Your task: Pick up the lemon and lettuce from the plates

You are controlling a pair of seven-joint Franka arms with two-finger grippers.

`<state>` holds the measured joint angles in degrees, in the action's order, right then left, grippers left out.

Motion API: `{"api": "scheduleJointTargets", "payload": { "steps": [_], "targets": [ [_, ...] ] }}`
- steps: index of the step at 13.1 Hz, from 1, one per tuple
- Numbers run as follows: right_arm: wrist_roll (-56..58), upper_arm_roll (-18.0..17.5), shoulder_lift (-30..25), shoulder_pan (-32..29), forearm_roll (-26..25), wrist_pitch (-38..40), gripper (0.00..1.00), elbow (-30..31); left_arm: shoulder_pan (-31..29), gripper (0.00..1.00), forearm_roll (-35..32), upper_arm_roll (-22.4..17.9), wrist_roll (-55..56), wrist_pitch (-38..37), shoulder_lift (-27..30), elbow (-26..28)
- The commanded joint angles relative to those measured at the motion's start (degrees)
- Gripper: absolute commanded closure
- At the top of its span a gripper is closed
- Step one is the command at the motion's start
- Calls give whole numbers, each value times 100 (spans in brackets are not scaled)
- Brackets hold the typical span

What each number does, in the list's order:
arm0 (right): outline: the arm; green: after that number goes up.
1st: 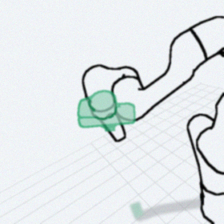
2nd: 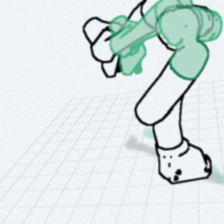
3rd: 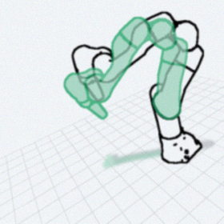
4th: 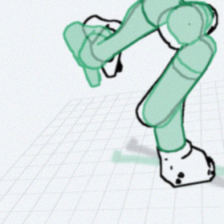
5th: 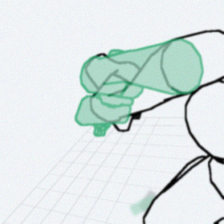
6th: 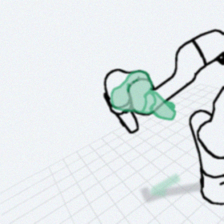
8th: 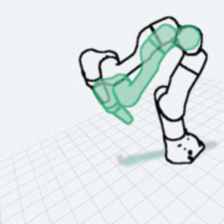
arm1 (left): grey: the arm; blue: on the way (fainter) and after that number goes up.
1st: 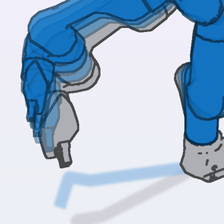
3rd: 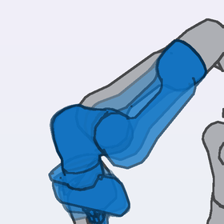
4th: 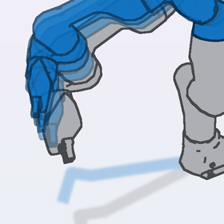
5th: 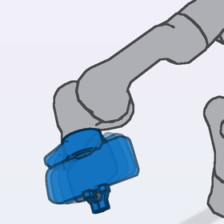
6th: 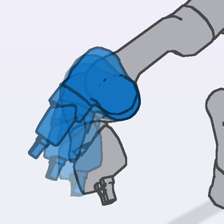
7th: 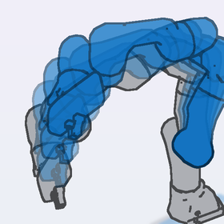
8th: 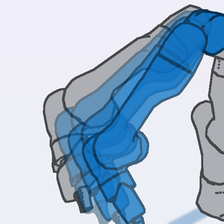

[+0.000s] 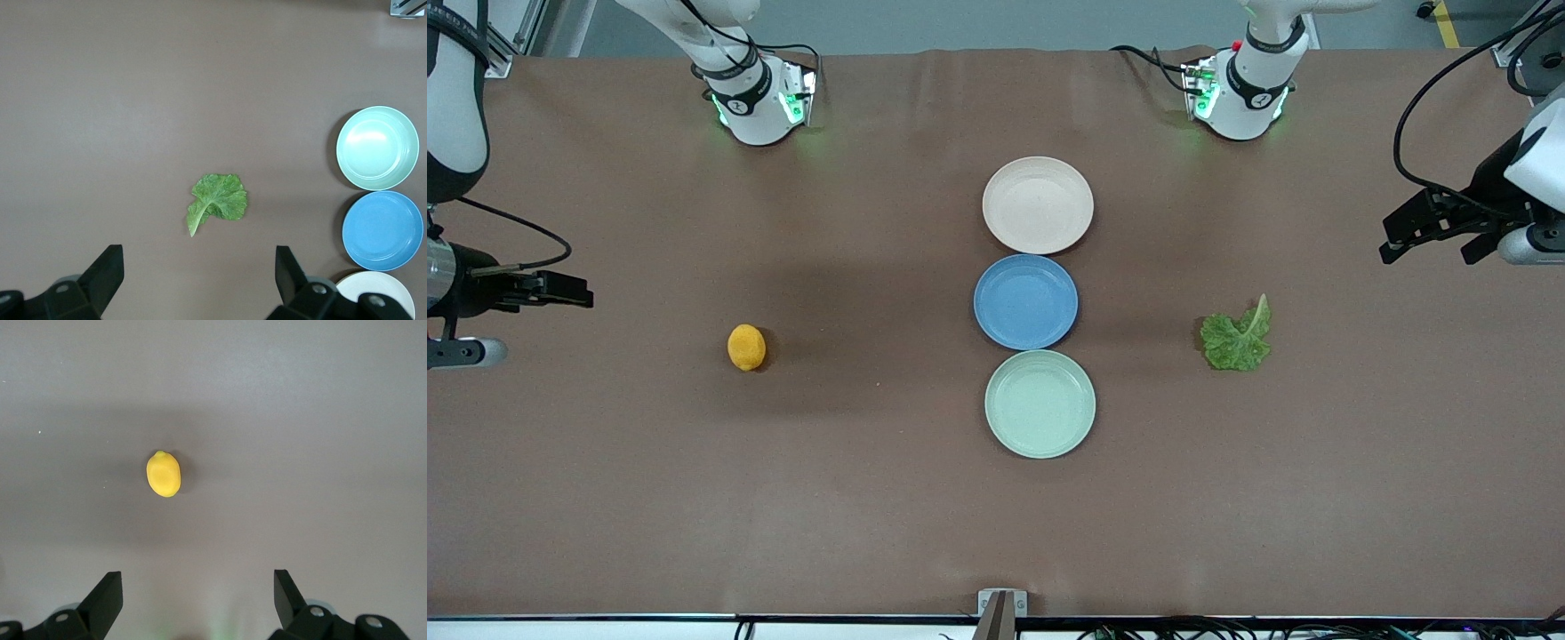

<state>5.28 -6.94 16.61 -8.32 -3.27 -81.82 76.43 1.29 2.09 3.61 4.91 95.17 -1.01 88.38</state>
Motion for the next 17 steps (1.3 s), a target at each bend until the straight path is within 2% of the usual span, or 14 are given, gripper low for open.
{"api": "scheduleJointTargets", "payload": {
  "steps": [1,7,11,17],
  "targets": [
    [184,526,-569,322,257,-167,0,591,11,0,89,-19,-43,-166,-74,-198],
    [184,798,-1668,629,257,-922,0,1935,11,0,89,-10,-52,-166,-74,-198],
    [184,1071,-1801,840,266,-880,0,1990,20,0,81,-10,-52,-157,-74,-207],
    [175,1054,-1828,814,266,-564,0,1692,3,0,54,-10,-52,-157,-74,-215]
  ]
}}
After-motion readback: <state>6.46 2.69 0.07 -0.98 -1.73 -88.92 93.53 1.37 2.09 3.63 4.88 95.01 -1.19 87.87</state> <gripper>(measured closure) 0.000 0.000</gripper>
